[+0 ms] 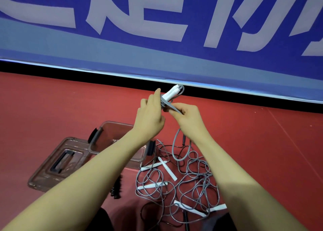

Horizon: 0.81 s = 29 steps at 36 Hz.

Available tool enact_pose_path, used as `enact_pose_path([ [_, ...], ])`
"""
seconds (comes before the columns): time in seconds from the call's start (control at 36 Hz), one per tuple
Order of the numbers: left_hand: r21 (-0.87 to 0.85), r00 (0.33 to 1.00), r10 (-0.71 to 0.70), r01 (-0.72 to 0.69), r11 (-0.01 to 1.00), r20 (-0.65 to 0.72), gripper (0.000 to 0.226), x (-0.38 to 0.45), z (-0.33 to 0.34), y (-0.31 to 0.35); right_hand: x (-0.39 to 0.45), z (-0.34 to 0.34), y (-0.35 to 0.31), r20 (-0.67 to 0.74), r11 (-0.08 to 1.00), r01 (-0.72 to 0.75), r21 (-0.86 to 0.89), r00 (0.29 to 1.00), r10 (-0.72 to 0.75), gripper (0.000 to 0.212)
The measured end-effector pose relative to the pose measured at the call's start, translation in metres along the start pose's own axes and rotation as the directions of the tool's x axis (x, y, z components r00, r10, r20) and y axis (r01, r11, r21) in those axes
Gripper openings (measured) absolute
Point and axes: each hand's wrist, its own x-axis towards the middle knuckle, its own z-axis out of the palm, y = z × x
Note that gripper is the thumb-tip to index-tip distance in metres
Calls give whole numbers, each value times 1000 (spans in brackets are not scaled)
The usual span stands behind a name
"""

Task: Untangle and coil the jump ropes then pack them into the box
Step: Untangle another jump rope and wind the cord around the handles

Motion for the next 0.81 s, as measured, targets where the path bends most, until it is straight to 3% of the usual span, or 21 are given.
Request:
enact_pose_path([
  [0.19,92,997,-76,76,993,-2,44,1,-5,-6,-1,0,1,49,999,-20,-42,999,22,21],
  [0.28,117,992,-121,122,986,-20,27,5,-10,-6,-2,2,3,53,987,-18,-163,998,27,17],
  [0.42,128,989,-141,146,981,-53,24,12,-19,-10,-5,3,4,164,991,-74,-114,982,92,17],
  [0.5,107,987,-148,154,982,-56,25,13,-22,-10,-4,4,6,170,997,-75,-10,983,75,19],
  [0.56,94,988,-147,151,984,-50,26,14,-23,-9,-4,4,8,173,996,-80,-41,981,86,22],
  [0.67,28,994,-98,99,995,-50,28,15,-27,-4,-7,1,15,239,964,-88,-252,959,150,25],
  [0.81,-230,999,-37,45,972,39,28,12,-32,1,-6,-8,23,189,956,-162,-243,959,211,33],
])
